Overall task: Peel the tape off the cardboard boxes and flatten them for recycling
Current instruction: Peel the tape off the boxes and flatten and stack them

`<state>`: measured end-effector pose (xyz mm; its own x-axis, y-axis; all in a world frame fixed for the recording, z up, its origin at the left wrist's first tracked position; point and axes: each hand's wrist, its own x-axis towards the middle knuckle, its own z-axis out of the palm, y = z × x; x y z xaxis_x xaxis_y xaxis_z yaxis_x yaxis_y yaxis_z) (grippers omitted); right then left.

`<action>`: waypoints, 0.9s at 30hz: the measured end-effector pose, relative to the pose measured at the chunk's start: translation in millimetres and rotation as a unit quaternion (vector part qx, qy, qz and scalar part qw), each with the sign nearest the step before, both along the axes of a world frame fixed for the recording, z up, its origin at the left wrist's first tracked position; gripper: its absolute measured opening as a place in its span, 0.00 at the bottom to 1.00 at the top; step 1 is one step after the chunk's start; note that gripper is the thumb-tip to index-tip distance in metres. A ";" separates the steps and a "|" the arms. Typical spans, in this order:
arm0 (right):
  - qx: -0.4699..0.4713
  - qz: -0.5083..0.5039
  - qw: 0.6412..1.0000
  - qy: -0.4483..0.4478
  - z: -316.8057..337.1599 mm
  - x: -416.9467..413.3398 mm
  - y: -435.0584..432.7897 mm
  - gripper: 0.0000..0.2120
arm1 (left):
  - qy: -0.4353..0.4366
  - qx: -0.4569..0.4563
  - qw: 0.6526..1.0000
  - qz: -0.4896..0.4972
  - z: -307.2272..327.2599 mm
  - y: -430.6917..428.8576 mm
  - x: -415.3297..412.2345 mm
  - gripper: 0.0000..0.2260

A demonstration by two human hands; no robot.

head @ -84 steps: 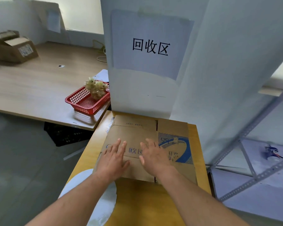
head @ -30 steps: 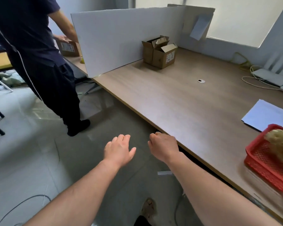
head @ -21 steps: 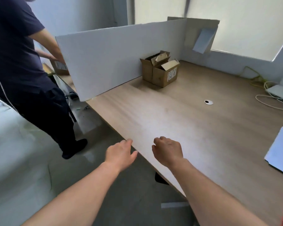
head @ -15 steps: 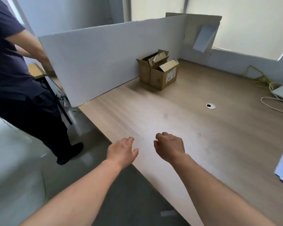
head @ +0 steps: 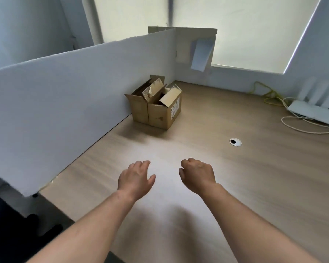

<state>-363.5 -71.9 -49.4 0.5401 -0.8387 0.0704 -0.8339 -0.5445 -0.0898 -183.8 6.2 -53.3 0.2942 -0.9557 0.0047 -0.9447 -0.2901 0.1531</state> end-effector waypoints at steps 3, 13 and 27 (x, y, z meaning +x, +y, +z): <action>0.012 -0.041 0.999 -0.005 3.4 36.0 -37.3 0.13 | -0.002 -0.008 0.999 -0.031 8.0 -52.5 45.2 0.23; 0.024 -0.122 0.992 0.023 -2.8 130.0 -135.4 0.13 | 0.011 -0.012 0.986 -0.163 12.2 -212.1 140.2 0.26; 0.063 -0.183 0.980 0.040 -28.3 145.6 -195.3 0.15 | -0.127 -0.017 0.964 -0.233 -0.8 -357.7 149.6 0.26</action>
